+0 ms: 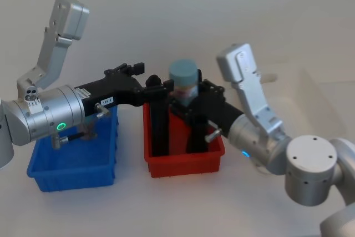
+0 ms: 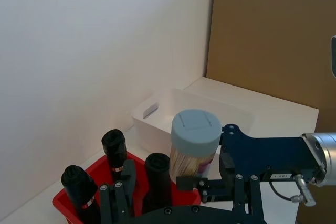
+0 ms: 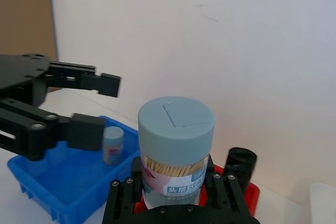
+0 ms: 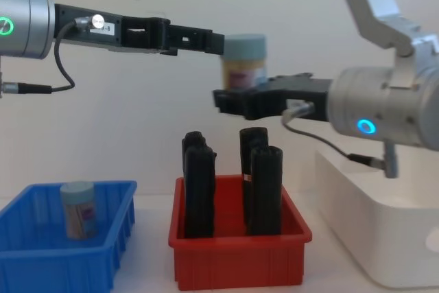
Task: Pick the cotton swabs from the blue box and place them into the white box.
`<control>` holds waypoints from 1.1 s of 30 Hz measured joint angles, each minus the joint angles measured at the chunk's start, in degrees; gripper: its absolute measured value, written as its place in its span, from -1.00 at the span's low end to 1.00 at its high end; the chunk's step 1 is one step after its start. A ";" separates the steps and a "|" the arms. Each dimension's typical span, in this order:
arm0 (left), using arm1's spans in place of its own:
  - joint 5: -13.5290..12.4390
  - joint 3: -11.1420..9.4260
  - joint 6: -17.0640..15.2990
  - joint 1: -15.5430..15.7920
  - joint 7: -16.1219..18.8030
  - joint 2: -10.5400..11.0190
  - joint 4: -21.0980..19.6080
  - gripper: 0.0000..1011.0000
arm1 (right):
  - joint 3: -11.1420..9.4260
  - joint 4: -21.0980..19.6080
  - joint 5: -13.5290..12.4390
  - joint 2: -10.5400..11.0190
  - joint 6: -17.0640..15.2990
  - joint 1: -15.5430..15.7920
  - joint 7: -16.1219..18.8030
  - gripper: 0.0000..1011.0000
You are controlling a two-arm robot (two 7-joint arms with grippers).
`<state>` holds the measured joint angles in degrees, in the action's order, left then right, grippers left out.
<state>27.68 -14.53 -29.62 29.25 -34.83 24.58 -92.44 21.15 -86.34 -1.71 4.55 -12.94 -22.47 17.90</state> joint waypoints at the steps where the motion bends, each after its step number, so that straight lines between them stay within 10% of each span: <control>1: 0.00 0.00 0.00 0.00 0.00 0.00 0.00 0.99 | -0.26 -0.35 -0.22 0.33 -0.05 0.26 -0.42 0.28; 19: 0.00 0.00 0.00 0.00 0.01 0.00 0.00 0.99 | -5.97 -3.06 -5.72 6.09 -0.11 4.06 -9.20 0.28; 33: 0.00 0.00 0.00 0.00 0.01 0.00 0.00 0.99 | -9.36 4.84 -8.16 7.96 -1.08 1.74 -11.95 0.28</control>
<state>27.68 -14.53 -29.62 29.26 -34.83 24.58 -92.44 11.78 -81.49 -9.88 12.51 -14.02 -20.73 5.95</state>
